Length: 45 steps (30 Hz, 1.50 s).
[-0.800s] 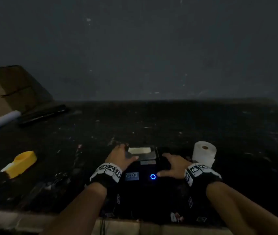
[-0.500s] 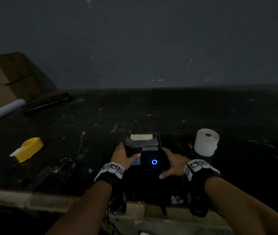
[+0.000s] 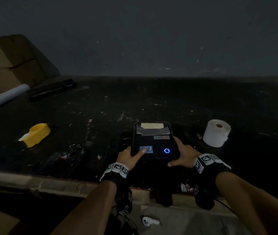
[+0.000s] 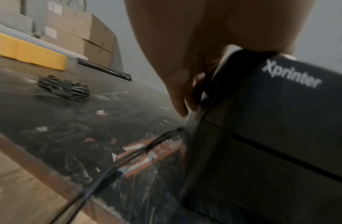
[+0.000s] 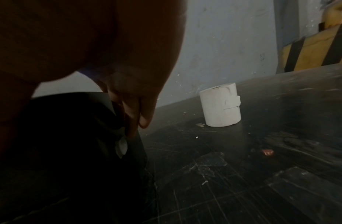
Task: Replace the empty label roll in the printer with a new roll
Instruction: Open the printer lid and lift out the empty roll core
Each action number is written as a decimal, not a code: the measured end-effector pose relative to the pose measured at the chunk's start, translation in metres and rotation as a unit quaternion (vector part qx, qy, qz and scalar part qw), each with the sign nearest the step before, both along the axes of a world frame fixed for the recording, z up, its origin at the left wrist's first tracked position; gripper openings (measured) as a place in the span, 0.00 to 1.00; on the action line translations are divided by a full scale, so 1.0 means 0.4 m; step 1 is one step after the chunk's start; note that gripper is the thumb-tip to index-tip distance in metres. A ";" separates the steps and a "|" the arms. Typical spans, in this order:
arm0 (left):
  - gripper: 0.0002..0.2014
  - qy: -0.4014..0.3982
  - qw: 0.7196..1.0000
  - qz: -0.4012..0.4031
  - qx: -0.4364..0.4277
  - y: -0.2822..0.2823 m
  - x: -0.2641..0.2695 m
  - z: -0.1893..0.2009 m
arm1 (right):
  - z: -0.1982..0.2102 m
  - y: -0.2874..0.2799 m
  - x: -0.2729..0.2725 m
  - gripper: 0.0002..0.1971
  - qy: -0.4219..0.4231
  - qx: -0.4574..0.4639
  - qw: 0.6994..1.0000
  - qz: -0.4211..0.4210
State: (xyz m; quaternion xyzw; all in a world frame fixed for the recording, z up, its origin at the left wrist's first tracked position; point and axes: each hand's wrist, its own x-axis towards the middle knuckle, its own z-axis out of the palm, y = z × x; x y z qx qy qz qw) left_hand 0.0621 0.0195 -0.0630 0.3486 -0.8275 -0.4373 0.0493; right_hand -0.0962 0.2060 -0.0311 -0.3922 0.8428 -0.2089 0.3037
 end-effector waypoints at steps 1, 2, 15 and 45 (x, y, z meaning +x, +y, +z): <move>0.32 0.005 1.000 0.002 -0.003 0.003 0.002 -0.001 | -0.003 0.001 0.001 0.62 0.000 0.002 1.000 -0.003; 0.31 0.009 1.000 0.002 -0.007 0.003 0.003 -0.004 | -0.005 0.002 0.004 0.61 0.001 0.001 1.000 -0.006; 0.28 0.049 0.999 -0.004 -0.010 0.005 0.011 -0.006 | -0.036 -0.014 0.051 0.64 0.004 0.001 0.997 -0.072; 0.33 0.023 0.998 -0.040 0.053 -0.022 0.021 0.012 | -0.054 -0.016 0.110 0.58 0.095 0.036 0.988 -0.118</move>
